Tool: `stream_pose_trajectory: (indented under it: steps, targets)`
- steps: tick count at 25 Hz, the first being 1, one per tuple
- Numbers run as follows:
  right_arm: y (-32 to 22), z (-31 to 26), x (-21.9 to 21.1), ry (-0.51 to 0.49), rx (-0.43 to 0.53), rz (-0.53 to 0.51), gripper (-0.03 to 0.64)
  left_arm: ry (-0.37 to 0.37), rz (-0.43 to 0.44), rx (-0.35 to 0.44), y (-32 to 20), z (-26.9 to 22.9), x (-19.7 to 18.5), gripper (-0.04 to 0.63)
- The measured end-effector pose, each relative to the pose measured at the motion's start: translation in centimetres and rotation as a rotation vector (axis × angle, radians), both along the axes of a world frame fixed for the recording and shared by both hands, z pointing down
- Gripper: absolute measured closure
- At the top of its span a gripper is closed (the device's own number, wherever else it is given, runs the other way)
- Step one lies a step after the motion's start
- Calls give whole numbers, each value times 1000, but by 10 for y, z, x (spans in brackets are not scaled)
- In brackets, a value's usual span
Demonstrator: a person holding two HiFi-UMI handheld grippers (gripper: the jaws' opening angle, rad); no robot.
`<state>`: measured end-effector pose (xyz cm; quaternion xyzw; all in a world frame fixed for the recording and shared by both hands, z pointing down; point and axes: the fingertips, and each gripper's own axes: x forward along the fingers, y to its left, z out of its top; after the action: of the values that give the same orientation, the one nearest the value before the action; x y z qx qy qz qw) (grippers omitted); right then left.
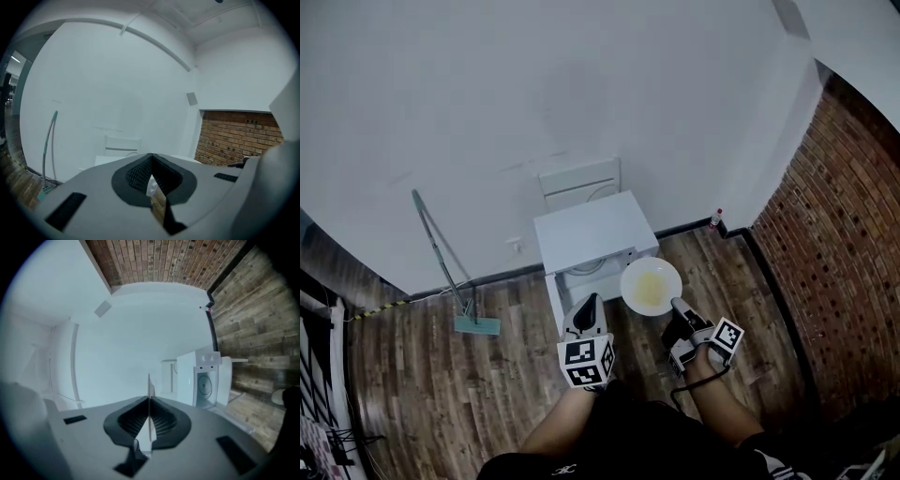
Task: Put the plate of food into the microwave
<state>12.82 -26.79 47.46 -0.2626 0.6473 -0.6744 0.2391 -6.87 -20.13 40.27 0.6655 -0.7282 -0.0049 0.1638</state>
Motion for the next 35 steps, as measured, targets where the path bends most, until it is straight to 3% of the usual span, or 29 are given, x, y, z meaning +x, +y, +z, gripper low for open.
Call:
stream_pose_trajectory:
  steps: [6, 12, 16, 21, 29, 35]
  targets:
    - [-62, -14, -29, -35, 65, -26, 594, 25, -31, 24, -53, -4, -34, 598]
    - [-94, 0, -59, -11, 52, -114, 594, 39, -74, -19, -75, 13, -52, 598]
    - [-104, 17, -78, 5, 25, -213, 592, 6, -147, -42, -74, 23, -65, 598]
    - [-117, 48, -94, 35, -5, -395, 592, 25, -282, -91, -67, 46, -63, 598]
    - [-117, 127, -112, 93, -46, -713, 594, 55, -497, -148, -57, 111, -46, 598]
    - [-101, 227, -126, 119, -185, -749, 592, 50, -538, -142, -60, 170, -58, 598]
